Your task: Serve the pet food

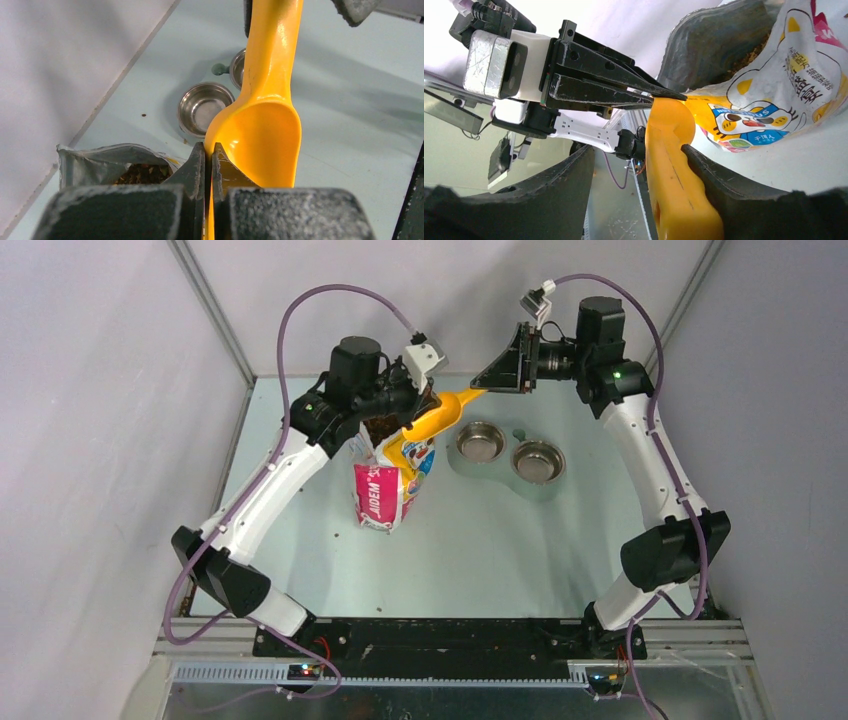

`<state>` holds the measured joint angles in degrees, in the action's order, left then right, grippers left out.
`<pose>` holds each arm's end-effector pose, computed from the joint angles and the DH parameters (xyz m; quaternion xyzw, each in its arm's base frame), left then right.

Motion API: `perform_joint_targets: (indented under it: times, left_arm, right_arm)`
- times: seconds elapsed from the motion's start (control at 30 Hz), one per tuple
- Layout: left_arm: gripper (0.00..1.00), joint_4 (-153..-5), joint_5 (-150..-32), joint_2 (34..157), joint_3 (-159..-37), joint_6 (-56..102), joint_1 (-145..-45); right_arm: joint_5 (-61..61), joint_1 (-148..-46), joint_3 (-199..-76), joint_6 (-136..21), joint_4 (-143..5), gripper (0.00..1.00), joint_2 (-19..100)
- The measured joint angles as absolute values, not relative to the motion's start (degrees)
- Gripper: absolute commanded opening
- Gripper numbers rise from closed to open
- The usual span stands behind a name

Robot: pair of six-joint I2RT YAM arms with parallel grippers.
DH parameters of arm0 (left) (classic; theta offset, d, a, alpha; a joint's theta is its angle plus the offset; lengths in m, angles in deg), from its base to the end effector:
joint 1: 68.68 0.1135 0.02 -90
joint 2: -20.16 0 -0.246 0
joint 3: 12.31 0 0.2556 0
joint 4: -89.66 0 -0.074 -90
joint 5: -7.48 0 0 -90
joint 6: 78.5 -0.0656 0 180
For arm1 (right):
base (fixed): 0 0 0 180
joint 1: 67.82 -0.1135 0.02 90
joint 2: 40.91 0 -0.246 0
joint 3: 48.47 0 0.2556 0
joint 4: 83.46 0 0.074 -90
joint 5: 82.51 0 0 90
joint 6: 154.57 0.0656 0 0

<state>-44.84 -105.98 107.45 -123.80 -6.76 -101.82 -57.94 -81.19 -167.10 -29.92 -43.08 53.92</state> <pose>0.2926 -0.2222 0.4153 0.4539 0.6787 -0.2380 0.5261 0.3478 0.1440 0.4329 -0.1930 0.7226 0.6004 0.2831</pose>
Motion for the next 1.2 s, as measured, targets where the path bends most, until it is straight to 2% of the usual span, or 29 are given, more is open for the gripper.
perform_joint_targets:
  times: [0.7, 0.83, 0.9, 0.93, 1.0, 1.03, 1.1, 1.17, 1.2]
  left_arm:
    - [0.00, -47.01, -105.22, 108.02, -123.80, 0.57, -101.85]
    - [0.00, -47.05, -105.24, 108.02, -123.80, 0.57, -101.89]
    - [0.00, -47.05, -105.22, 108.02, -123.80, 0.52, -101.89]
    - [0.01, -46.94, -105.17, 108.04, -123.75, 0.50, -101.91]
    - [0.24, -46.81, -105.13, 108.06, -123.71, 0.50, -101.89]
    - [0.46, -46.75, -105.02, 108.06, -123.71, 0.61, -101.89]
    - [0.65, -46.55, -104.04, 108.06, -123.71, 0.72, -101.93]
    - [0.73, -45.96, -101.68, 107.97, -123.73, 2.10, -101.89]
    - [0.74, -45.61, -100.52, 107.89, -123.73, 2.55, -101.76]
  right_arm:
    - [-52.83, -81.34, -167.63, -29.41, -42.99, 0.41, 54.66]
    - [-52.02, -81.41, -167.63, -29.44, -42.86, 0.31, 54.70]
    - [-52.04, -81.47, -167.63, -29.15, -42.66, 0.23, 54.70]
    - [-52.04, -81.52, -167.67, -29.11, -42.60, 0.15, 54.70]
    - [-51.89, -81.54, -167.82, -29.26, -42.42, 0.04, 54.70]
    - [-51.78, -81.58, -167.95, -29.44, -42.14, 0.01, 54.73]
    - [-50.99, -81.58, -168.57, -30.79, -41.13, 0.00, 54.79]
    - [-49.94, -81.58, -169.57, -32.56, -40.19, 0.00, 55.08]
    - [-49.29, -81.58, -170.32, -33.70, -39.58, 0.00, 55.32]
